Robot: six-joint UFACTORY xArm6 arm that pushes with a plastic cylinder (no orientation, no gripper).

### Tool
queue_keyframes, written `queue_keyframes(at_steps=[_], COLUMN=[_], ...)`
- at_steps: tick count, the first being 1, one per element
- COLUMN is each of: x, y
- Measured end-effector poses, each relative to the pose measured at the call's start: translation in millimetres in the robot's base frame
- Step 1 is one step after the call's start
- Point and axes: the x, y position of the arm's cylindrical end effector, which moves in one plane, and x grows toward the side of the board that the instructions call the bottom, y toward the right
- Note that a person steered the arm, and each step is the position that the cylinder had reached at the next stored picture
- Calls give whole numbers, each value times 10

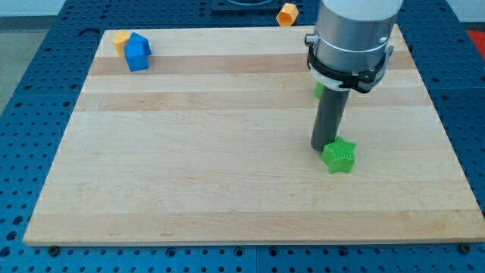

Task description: Push the red star to the top center of the board

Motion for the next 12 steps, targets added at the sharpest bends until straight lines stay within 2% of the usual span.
queue_keyframes(at_steps=[2, 3, 5, 7, 12], x=[-463, -846, -1462, -1546, -2647], y=[832, 914, 869, 867, 867])
